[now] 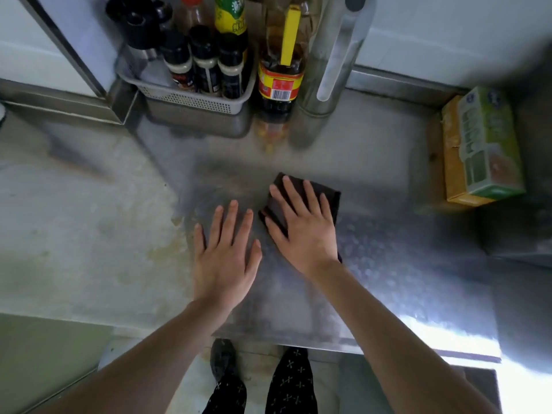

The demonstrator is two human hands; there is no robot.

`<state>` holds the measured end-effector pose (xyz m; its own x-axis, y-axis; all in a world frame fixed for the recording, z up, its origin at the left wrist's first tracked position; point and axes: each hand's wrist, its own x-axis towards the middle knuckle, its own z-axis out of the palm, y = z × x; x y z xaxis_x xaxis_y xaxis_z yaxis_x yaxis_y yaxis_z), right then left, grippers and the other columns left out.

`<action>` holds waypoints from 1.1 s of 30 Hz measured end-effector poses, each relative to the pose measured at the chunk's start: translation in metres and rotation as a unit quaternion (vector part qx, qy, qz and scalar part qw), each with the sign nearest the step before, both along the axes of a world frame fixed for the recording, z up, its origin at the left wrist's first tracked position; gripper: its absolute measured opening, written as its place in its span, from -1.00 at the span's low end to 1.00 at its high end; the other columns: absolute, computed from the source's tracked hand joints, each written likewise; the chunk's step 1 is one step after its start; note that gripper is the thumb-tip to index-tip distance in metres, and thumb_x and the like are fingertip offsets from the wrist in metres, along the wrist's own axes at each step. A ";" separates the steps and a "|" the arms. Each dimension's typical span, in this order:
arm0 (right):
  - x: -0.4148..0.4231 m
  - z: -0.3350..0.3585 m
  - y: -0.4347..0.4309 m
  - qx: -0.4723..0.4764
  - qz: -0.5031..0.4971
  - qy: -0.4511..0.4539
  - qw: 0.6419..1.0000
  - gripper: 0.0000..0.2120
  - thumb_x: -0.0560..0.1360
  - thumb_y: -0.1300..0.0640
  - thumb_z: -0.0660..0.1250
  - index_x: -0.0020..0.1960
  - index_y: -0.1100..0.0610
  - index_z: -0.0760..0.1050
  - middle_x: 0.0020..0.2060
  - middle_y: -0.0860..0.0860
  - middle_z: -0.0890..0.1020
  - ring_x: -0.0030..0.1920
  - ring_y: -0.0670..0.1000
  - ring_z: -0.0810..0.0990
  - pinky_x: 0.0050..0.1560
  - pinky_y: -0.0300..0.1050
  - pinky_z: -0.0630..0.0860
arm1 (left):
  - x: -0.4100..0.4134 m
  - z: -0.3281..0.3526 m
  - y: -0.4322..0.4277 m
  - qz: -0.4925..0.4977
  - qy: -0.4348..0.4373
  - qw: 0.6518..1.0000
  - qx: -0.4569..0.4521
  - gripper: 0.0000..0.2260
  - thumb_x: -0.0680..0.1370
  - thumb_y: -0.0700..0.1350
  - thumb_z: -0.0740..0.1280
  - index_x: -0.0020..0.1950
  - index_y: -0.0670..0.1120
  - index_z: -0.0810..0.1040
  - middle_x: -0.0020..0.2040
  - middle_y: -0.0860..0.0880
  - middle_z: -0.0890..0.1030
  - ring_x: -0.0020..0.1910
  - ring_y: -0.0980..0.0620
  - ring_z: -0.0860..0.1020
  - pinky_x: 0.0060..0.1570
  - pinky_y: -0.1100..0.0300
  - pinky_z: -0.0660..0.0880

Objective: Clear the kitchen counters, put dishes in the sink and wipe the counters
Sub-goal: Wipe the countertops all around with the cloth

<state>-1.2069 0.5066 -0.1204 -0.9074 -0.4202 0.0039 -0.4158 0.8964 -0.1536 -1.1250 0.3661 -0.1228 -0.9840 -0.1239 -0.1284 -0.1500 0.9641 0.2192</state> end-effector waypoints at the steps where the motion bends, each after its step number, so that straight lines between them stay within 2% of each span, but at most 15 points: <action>1: 0.009 -0.001 0.007 0.008 0.024 0.000 1.000 -0.47 0.54 -0.23 0.01 0.46 -0.07 0.24 0.46 -0.04 0.28 0.46 0.18 0.23 0.41 0.19 0.21 | 0.000 0.001 0.000 -0.004 -0.004 1.000 0.003 -0.51 0.57 0.09 -0.05 0.46 -0.04 0.25 0.49 -0.10 0.22 0.47 -0.11 0.17 0.36 -0.21 0.16; 3: 0.016 -0.002 0.027 0.022 -0.007 -0.001 1.000 -0.46 0.54 -0.24 -0.01 0.47 -0.10 0.21 0.48 -0.06 0.25 0.47 0.15 0.20 0.42 0.19 0.19 | 0.000 0.003 -0.001 -0.005 -0.005 1.000 0.025 -0.49 0.56 0.11 -0.08 0.47 -0.03 0.22 0.51 -0.08 0.18 0.49 -0.09 0.12 0.39 -0.19 0.09; 5: 0.019 -0.001 0.037 0.018 -0.128 -0.013 0.992 -0.45 0.54 -0.25 -0.05 0.49 -0.10 0.16 0.50 -0.07 0.18 0.50 0.14 0.12 0.44 0.18 0.09 | 0.000 0.006 -0.005 -0.007 -0.004 0.998 0.063 -0.46 0.55 0.14 -0.13 0.49 -0.01 0.19 0.53 -0.05 0.11 0.51 -0.06 0.05 0.41 -0.16 0.02; 7: 0.032 0.001 0.026 0.000 -0.219 -0.021 0.975 -0.44 0.54 -0.24 -0.07 0.50 -0.08 0.14 0.51 -0.05 0.16 0.50 0.18 0.09 0.43 0.21 0.04 | 0.006 0.013 -0.013 -0.020 0.021 0.997 0.078 -0.48 0.55 0.12 -0.09 0.46 -0.03 0.26 0.52 -0.07 0.16 0.49 -0.08 0.12 0.39 -0.17 0.09; 8: 0.043 0.001 0.016 -0.003 -0.217 -0.024 0.976 -0.44 0.54 -0.24 -0.06 0.50 -0.07 0.15 0.51 -0.04 0.18 0.50 0.19 0.09 0.42 0.23 0.05 | 0.011 0.016 -0.019 -0.033 0.039 0.996 0.069 -0.51 0.56 0.09 -0.04 0.43 -0.06 0.31 0.50 -0.09 0.21 0.47 -0.11 0.18 0.36 -0.17 0.13; 10: 0.069 0.001 0.002 0.008 -0.124 -0.021 0.992 -0.45 0.55 -0.23 0.00 0.49 -0.09 0.18 0.49 -0.04 0.22 0.48 0.19 0.14 0.41 0.23 0.11 | 0.025 0.019 -0.031 -0.057 0.060 0.996 0.039 -0.54 0.56 0.06 0.03 0.40 -0.08 0.36 0.47 -0.12 0.28 0.43 -0.14 0.27 0.33 -0.14 0.14; 12: 0.086 0.001 0.009 0.027 -0.014 -0.013 0.999 -0.47 0.55 -0.24 0.03 0.47 -0.11 0.20 0.47 -0.06 0.26 0.47 0.16 0.19 0.40 0.22 0.18 | 0.037 0.020 -0.045 -0.071 0.062 0.995 0.017 -0.54 0.56 0.06 0.04 0.40 -0.08 0.36 0.46 -0.12 0.29 0.42 -0.14 0.29 0.33 -0.10 0.11; 14: 0.089 0.001 0.027 0.042 0.015 -0.007 0.999 -0.47 0.55 -0.26 0.00 0.47 -0.14 0.18 0.48 -0.08 0.24 0.48 0.13 0.19 0.40 0.21 0.22 | 0.046 0.020 -0.059 -0.064 0.054 0.996 0.006 -0.54 0.56 0.06 0.03 0.41 -0.07 0.34 0.47 -0.12 0.28 0.43 -0.13 0.27 0.34 -0.13 0.12; 16: 0.091 0.000 0.040 0.043 -0.074 -0.018 0.996 -0.46 0.55 -0.27 -0.05 0.49 -0.14 0.13 0.50 -0.09 0.17 0.50 0.12 0.13 0.43 0.19 0.14 | 0.051 0.018 -0.074 -0.049 0.045 0.998 -0.007 -0.53 0.56 0.06 0.02 0.42 -0.07 0.34 0.47 -0.12 0.28 0.43 -0.13 0.25 0.34 -0.14 0.13; 19: 0.109 0.000 0.025 0.007 -0.248 -0.019 0.968 -0.44 0.55 -0.24 -0.04 0.50 -0.07 0.15 0.50 -0.01 0.19 0.49 0.20 0.13 0.41 0.26 0.10 | 0.057 0.013 -0.094 -0.025 0.024 0.999 -0.017 -0.52 0.56 0.06 -0.01 0.41 -0.09 0.34 0.46 -0.14 0.30 0.42 -0.16 0.26 0.31 -0.15 0.14; 21: 0.129 0.000 -0.006 0.003 -0.232 -0.024 0.972 -0.44 0.55 -0.23 0.00 0.49 -0.03 0.20 0.49 0.02 0.23 0.47 0.25 0.17 0.38 0.29 0.13 | 0.060 0.010 -0.100 -0.021 0.011 1.000 -0.017 -0.52 0.57 0.06 -0.03 0.43 -0.08 0.32 0.46 -0.15 0.29 0.42 -0.17 0.25 0.30 -0.18 0.16; 24: 0.148 0.002 -0.050 -0.002 -0.104 -0.033 0.994 -0.45 0.55 -0.22 0.02 0.47 -0.03 0.24 0.47 0.02 0.28 0.45 0.24 0.21 0.37 0.29 0.17 | 0.060 0.008 -0.100 -0.022 0.004 1.000 -0.022 -0.52 0.57 0.05 -0.03 0.45 -0.07 0.28 0.47 -0.15 0.28 0.44 -0.16 0.23 0.31 -0.20 0.18; 28: 0.141 0.001 -0.037 0.029 -0.011 -0.020 0.999 -0.45 0.55 -0.26 -0.01 0.47 -0.08 0.20 0.47 -0.03 0.26 0.46 0.19 0.22 0.37 0.27 0.24 | 0.060 0.010 -0.101 -0.024 -0.006 0.999 -0.026 -0.53 0.57 0.05 -0.02 0.45 -0.06 0.28 0.47 -0.13 0.26 0.44 -0.15 0.22 0.31 -0.21 0.20; 30: 0.139 0.000 -0.016 0.036 -0.068 -0.024 0.997 -0.45 0.55 -0.26 -0.01 0.47 -0.08 0.19 0.48 -0.04 0.24 0.47 0.17 0.19 0.38 0.25 0.21 | 0.061 0.010 -0.101 -0.022 -0.010 0.999 -0.021 -0.53 0.57 0.05 -0.03 0.45 -0.05 0.28 0.48 -0.12 0.26 0.45 -0.15 0.22 0.32 -0.21 0.20; 33: 0.147 -0.001 -0.021 0.014 -0.243 -0.036 0.969 -0.42 0.54 -0.22 0.00 0.49 -0.01 0.17 0.49 0.04 0.23 0.47 0.24 0.17 0.38 0.31 0.16 | 0.061 0.009 -0.101 -0.025 -0.008 1.000 -0.015 -0.53 0.57 0.05 -0.02 0.44 -0.05 0.29 0.48 -0.12 0.27 0.45 -0.14 0.22 0.32 -0.20 0.20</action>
